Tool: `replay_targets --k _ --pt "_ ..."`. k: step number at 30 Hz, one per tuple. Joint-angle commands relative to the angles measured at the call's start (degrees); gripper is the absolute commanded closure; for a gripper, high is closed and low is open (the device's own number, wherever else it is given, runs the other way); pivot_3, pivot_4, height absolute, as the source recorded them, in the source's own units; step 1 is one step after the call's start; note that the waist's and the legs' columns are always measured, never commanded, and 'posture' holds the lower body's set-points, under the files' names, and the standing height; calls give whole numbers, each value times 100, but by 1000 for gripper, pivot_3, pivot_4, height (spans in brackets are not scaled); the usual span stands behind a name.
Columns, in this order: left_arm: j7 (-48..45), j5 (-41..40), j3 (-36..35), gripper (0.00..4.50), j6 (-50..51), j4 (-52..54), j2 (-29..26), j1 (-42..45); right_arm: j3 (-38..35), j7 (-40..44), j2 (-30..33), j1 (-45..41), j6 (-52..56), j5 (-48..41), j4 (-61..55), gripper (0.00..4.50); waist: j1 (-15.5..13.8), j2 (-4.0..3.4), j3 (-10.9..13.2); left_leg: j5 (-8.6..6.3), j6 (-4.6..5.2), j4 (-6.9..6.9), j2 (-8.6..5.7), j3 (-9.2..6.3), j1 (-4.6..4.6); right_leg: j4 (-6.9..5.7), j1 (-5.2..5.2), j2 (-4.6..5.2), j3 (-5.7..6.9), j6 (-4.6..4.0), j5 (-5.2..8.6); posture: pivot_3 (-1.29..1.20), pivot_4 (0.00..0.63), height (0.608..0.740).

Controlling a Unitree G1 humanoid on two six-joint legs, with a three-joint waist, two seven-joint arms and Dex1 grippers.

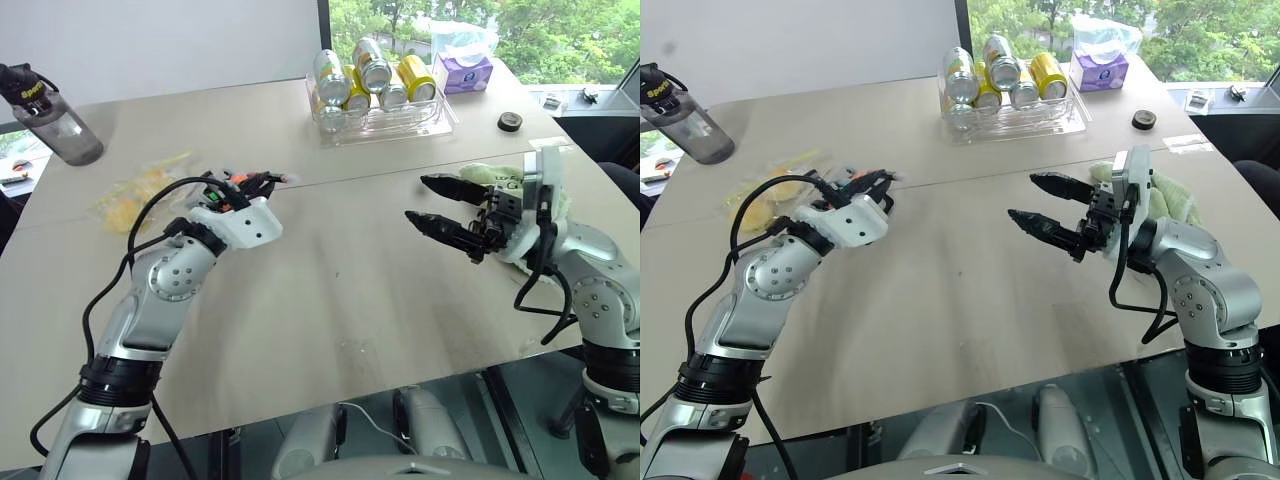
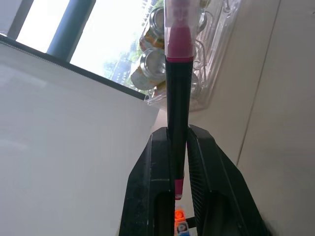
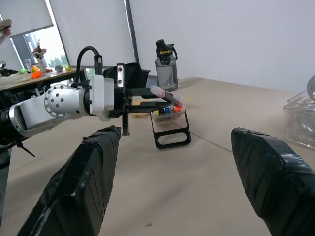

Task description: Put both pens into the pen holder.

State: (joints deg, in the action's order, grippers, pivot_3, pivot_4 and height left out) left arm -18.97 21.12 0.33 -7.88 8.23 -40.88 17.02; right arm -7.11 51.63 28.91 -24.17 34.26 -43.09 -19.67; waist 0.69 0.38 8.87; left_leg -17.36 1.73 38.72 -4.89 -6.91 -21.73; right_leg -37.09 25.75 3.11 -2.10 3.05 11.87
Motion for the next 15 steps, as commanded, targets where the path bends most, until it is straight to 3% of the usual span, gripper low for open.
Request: replay_targets --k 1,15 --pt "124 141 -266 4500 129 292 -36 -12 5 -17 -21 -156 -120 -86 -115 673 -1 0 0 0 0 0 0 0 0 0 0 0 1 0 0 0 150 739" --pt "246 435 -386 4500 444 166 -22 -211 25 98 -13 -59 -255 -86 -65 673 -5 0 0 0 0 3 0 -2 0 -3 -1 0 3 0 0 0 150 739"
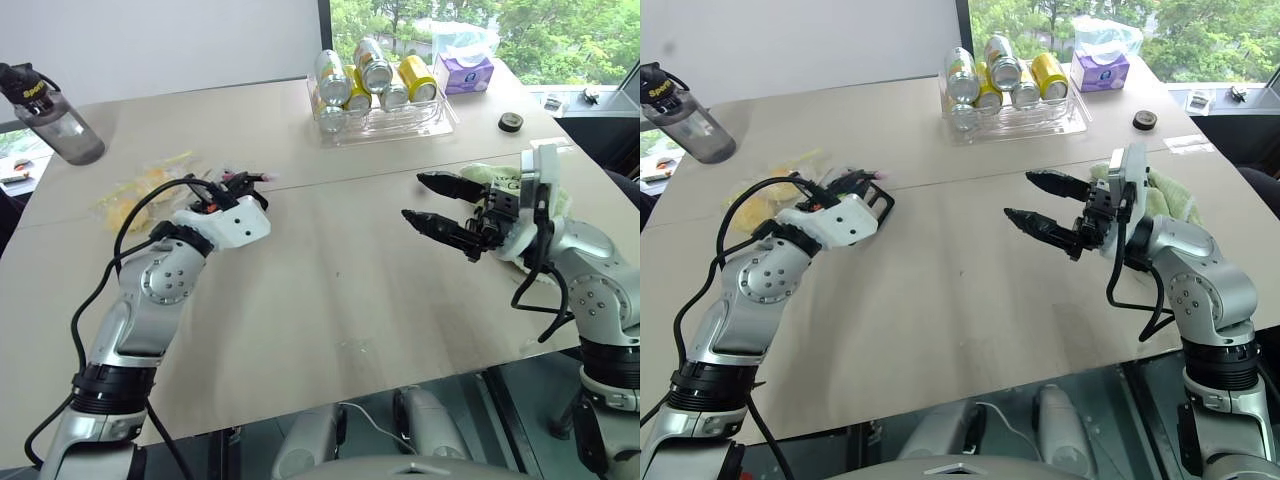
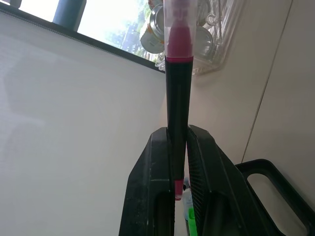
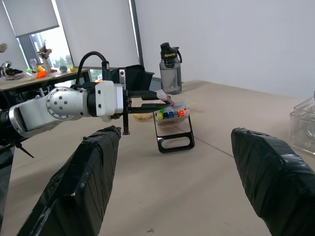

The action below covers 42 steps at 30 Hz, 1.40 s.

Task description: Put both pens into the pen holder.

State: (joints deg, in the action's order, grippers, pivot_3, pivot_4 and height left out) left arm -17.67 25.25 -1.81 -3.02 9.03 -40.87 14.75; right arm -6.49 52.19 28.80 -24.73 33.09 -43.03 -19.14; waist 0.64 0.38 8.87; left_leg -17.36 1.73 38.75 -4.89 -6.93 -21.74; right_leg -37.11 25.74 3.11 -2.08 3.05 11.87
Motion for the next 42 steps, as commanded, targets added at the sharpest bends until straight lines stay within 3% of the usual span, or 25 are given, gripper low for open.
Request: replay_targets --k 1,17,28,32,35,39,42 --pt "122 22 -172 4500 -39 83 -25 15 -39 49 0 2 -147 -87 -111 673 0 0 0 0 0 0 0 0 0 0 0 0 0 0 0 0 150 739" --pt "248 -53 -42 4500 -370 -713 -2 374 -68 81 27 81 -248 -94 -127 673 3 0 0 0 0 25 -2 1 0 -26 0 1 -1 0 0 0 150 739" --pt "25 -269 -101 4500 -47 -932 49 504 -49 13 13 60 -226 -158 -253 673 4 0 0 0 0 40 -4 2 0 -44 0 2 -2 0 0 0 150 739" --pt "-125 -408 -100 2685 157 -947 70 627 -25 9 7 23 -242 -131 -223 575 3 0 0 0 0 44 -4 2 0 -48 0 2 -2 0 0 0 150 739" --pt "-158 -456 -133 1734 291 -951 69 712 -19 15 9 16 -248 -121 -210 575 12 0 0 -1 0 44 -5 3 1 -48 1 2 -4 0 0 0 150 739" --pt "-131 -431 -144 44 372 -949 20 740 -7 -1 -17 62 -265 -114 -220 575 10 0 0 -1 0 45 -5 3 1 -49 1 2 -3 0 0 0 150 739" --pt "-120 -426 -128 44 408 -935 14 736 14 -5 -22 77 -287 -106 -211 575 10 0 0 -1 0 45 -5 3 0 -49 1 2 -4 0 0 0 150 739"
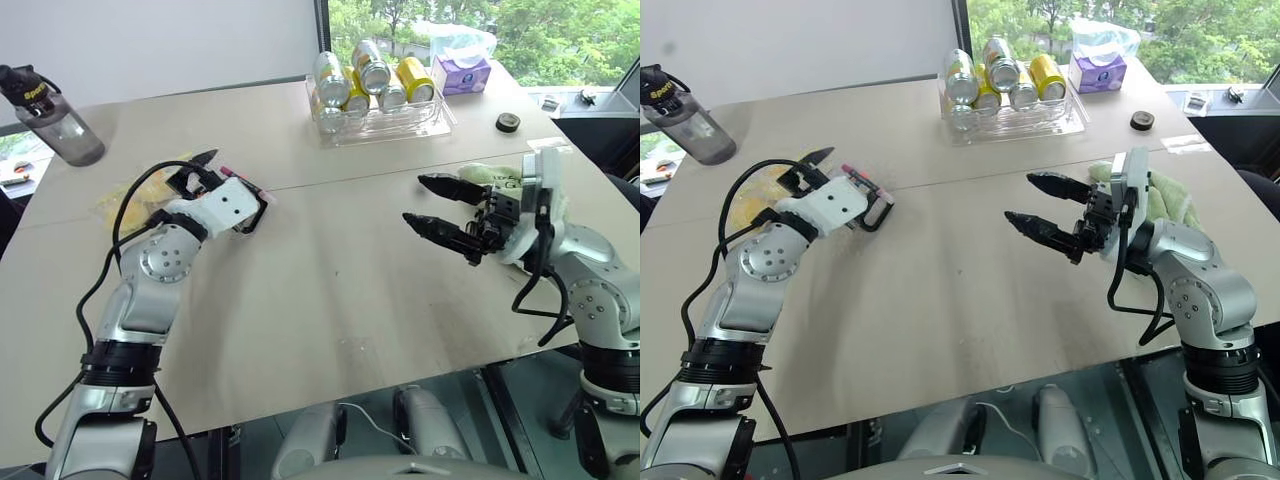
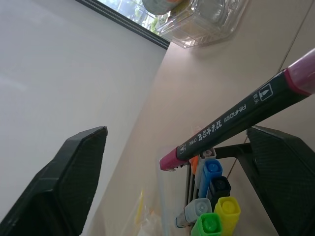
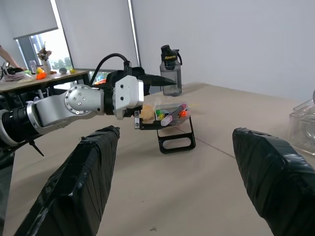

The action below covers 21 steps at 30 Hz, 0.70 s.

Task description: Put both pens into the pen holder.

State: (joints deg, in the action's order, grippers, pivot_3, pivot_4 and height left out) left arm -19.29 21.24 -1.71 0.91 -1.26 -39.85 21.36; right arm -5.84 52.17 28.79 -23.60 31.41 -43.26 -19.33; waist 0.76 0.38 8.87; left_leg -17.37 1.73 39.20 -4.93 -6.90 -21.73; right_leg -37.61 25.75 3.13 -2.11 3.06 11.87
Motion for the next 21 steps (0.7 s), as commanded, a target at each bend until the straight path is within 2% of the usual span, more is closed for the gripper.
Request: replay_targets --k 1,15,21 --pt "43 -16 -125 44 22 91 -86 74 -43 -7 -20 -37 -125 -82 -188 575 -4 0 0 0 0 0 0 0 0 0 0 0 0 0 0 0 150 739" --pt "121 105 -16 44 33 24 -40 142 -26 -31 -17 13 -174 -87 -223 575 -5 0 0 0 0 1 0 0 0 0 0 0 0 0 0 0 150 739" --pt "275 39 -56 44 185 7 176 250 38 -80 -71 -16 -159 -80 -249 575 -4 0 0 0 0 1 0 0 0 0 0 0 0 0 0 0 150 739"
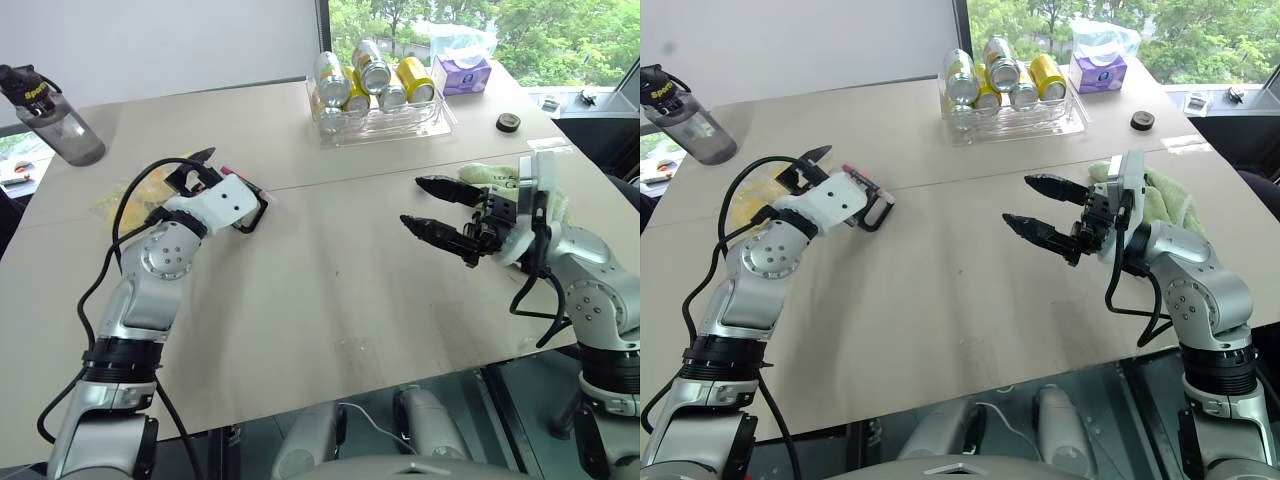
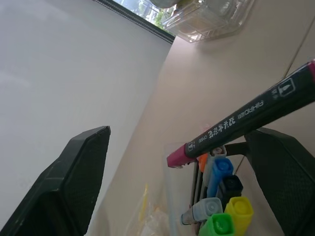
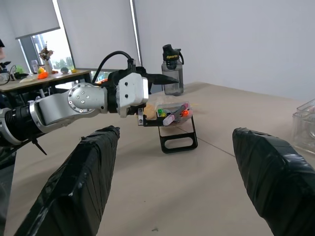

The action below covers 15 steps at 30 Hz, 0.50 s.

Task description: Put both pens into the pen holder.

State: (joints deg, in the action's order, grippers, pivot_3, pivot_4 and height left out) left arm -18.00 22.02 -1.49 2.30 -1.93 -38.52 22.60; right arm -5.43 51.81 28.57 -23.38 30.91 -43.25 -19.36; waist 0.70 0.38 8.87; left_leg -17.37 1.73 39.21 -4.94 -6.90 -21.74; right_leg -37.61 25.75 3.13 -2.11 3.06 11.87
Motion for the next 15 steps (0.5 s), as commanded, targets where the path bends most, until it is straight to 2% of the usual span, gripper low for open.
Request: replay_targets --k 1,8,15 --pt "166 -58 -95 44 80 95 95 137 3 -56 -62 -40 -103 -80 -255 575 2 0 0 0 0 0 0 0 0 0 0 0 0 0 0 0 150 739" --pt "297 -302 -355 44 442 127 311 292 9 -111 -79 -3 -81 -105 -313 575 1 0 0 0 0 1 0 -1 0 -1 0 0 0 0 0 0 150 739" --pt "294 -405 -366 44 501 36 260 437 -6 -122 -75 36 -90 -118 -349 575 -1 0 0 0 0 2 -1 -1 0 -1 0 0 1 0 0 0 150 739"
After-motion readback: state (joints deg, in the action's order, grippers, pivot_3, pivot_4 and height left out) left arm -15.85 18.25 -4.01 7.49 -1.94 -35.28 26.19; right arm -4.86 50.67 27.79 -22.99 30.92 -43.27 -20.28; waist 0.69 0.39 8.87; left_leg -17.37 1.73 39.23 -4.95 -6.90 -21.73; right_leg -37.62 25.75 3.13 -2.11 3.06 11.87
